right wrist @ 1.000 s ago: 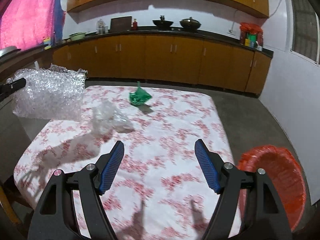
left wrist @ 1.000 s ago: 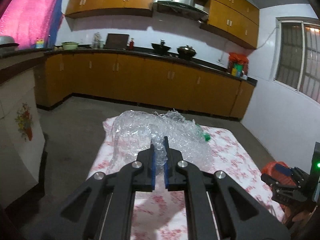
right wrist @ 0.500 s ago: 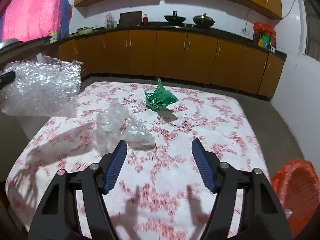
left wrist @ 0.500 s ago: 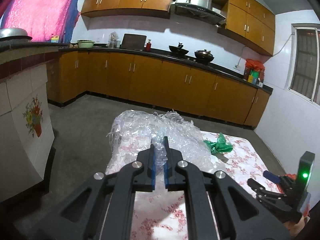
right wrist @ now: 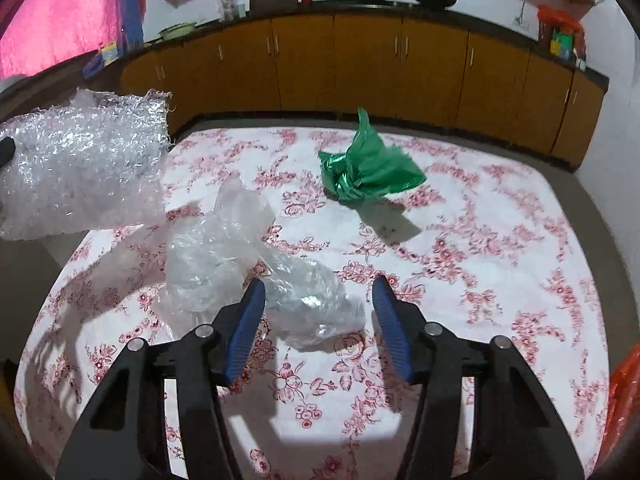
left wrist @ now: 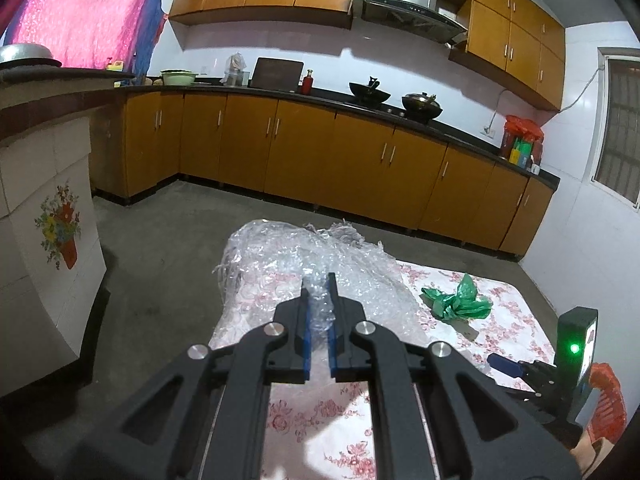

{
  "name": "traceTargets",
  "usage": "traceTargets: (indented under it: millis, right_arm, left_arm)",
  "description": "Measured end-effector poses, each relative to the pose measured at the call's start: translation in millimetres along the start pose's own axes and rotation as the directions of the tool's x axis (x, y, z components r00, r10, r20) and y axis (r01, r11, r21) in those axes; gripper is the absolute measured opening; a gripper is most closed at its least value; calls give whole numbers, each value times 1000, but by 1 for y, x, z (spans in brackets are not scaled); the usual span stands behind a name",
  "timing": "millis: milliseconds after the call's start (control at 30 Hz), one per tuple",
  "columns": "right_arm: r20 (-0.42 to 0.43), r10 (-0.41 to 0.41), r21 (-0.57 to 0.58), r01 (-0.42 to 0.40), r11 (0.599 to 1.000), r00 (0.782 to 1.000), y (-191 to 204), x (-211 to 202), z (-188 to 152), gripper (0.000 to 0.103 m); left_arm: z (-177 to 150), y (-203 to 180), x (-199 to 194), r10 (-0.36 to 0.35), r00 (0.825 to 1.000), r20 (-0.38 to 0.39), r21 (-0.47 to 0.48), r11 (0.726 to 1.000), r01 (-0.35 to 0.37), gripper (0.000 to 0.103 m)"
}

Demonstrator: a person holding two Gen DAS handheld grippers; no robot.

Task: Collect trash
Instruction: 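Hold the bubble wrap in the left tool while the right tool grasps the clear plastic bag, then carry the clear bag and bubble wrap over the basket and lower them in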

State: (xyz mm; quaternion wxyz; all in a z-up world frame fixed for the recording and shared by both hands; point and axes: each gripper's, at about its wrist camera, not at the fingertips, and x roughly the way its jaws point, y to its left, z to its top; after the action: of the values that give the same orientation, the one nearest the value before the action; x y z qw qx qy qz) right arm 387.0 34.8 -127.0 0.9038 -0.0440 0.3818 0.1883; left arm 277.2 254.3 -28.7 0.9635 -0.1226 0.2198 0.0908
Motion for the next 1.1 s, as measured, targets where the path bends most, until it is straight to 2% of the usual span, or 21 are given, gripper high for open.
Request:
traceTargets:
  millis: [167, 233, 467, 767, 1100]
  right_arm:
    - [-59, 7, 11, -6, 1000, 998, -5, 6, -3, 45]
    - [-56, 9, 11, -8, 1000, 998, -6, 3, -5, 40]
    - [-20, -20, 24, 20, 1000, 1000, -23, -28, -19, 39]
    - [44, -92, 74, 89, 993, 995, -67, -99, -42, 39]
    - [143, -180, 200, 149, 968, 973, -124, -197, -69, 39]
  left_arm:
    - [-1, -2, 3, -4, 1000, -6, 7, 1000, 4, 8]
    - [-1, -4, 4, -7, 1000, -9, 9, 1000, 7, 8]
    - [3, -15, -9, -31, 1000, 1, 17, 999, 31, 8]
    - [3, -49, -39, -95, 995, 16, 33, 995, 94, 8]
    - [-20, -109, -68, -202, 979, -21, 57, 977, 203, 7]
